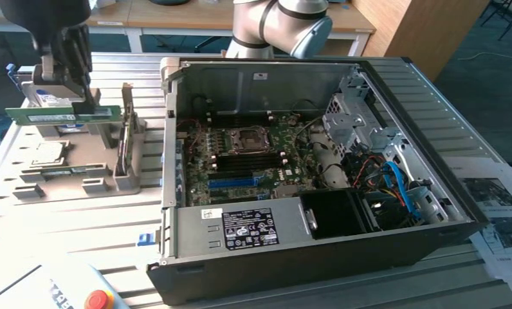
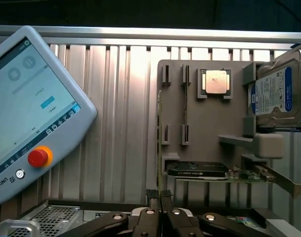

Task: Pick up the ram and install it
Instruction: 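Pick up the ram and move it above insertion slot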

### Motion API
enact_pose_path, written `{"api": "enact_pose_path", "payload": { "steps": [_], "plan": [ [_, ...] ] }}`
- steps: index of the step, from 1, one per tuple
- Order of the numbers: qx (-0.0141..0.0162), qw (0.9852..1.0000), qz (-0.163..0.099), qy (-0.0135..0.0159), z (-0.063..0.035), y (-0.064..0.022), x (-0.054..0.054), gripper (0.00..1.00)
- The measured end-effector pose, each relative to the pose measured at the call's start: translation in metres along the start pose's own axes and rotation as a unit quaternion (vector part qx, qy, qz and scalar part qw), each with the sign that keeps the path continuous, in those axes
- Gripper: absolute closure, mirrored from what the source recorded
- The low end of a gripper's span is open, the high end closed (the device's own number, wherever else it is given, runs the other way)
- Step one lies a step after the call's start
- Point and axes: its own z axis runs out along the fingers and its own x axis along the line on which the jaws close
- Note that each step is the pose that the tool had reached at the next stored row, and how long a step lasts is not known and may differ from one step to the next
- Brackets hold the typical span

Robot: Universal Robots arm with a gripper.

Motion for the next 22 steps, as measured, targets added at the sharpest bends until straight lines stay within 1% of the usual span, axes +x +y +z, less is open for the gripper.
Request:
{"api": "enact_pose_path", "payload": {
  "steps": [11,22],
  "plan": [
    [-0.0019,1.0,0.0,0.0,-0.0007,-0.0213,0.003,0.88],
    [-0.0044,1.0,0.0,0.0,-0.0017,-0.0483,0.008,0.88]
  ]
}}
